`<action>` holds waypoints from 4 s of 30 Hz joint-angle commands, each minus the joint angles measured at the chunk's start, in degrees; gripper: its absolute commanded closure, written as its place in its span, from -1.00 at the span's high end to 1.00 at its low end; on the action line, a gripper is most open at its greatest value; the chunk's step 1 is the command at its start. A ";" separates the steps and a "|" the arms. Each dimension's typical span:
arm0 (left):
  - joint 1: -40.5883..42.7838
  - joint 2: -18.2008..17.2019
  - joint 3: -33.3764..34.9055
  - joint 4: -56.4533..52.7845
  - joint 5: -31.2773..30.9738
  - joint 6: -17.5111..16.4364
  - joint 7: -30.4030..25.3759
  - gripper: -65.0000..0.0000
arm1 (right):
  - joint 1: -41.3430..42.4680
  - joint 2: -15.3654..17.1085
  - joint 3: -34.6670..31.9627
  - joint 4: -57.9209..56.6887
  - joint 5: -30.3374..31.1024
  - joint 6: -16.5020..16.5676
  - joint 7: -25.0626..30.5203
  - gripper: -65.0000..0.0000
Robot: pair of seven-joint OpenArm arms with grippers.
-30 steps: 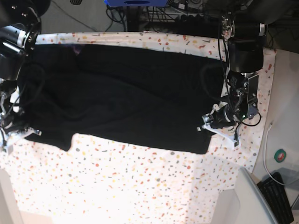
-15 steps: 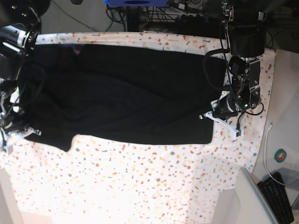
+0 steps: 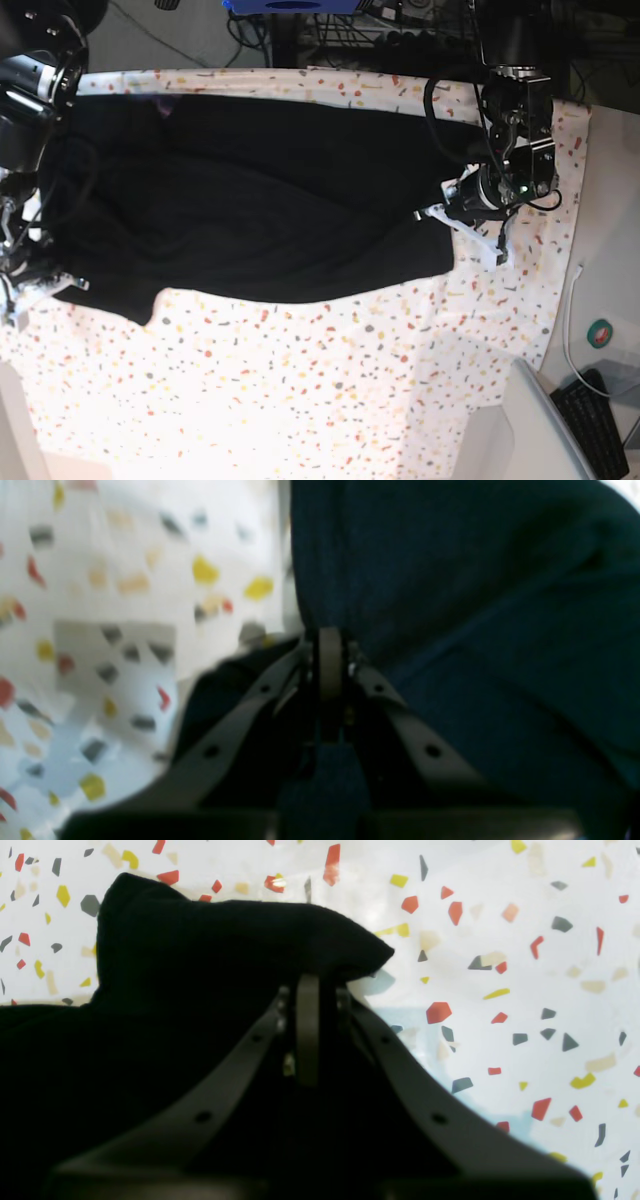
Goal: Layout the t-shirt on the table in an organized manner, then fold the t-shirt properly
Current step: 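Hold the shirt edge with both grippers and pull it taut, then lift the shirt's long edge with both grippers and fold it over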
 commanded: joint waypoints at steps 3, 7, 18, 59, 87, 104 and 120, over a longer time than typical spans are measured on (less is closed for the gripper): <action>0.20 -0.43 -0.21 1.45 -0.05 0.13 -0.32 -1.00 | 1.28 0.96 0.08 0.80 0.73 0.26 1.08 -1.00; 1.78 -0.34 -2.40 5.41 -0.05 0.13 -0.32 -1.00 | 1.28 0.96 0.08 0.80 0.73 0.26 1.08 -1.00; -4.11 -0.60 -6.27 7.25 -0.05 0.13 -0.58 0.56 | 1.28 0.96 0.08 0.71 0.73 0.26 1.08 -1.00; -1.29 -1.22 -5.13 -14.46 0.13 0.22 -15.44 -1.00 | -7.78 0.96 -6.43 10.03 0.73 0.09 1.17 -1.00; -11.32 -1.57 -6.01 -4.35 0.48 0.22 -6.29 0.11 | -7.69 0.88 -6.61 10.03 0.73 0.09 1.26 -1.00; -20.99 -1.57 -5.39 -30.20 7.51 0.22 -16.67 0.10 | -7.69 0.88 -6.61 10.03 0.73 0.09 1.43 -1.00; -20.46 -0.07 -2.49 -27.47 7.25 -0.13 -18.16 0.10 | -7.16 0.88 -6.61 10.03 0.73 0.09 1.43 -1.00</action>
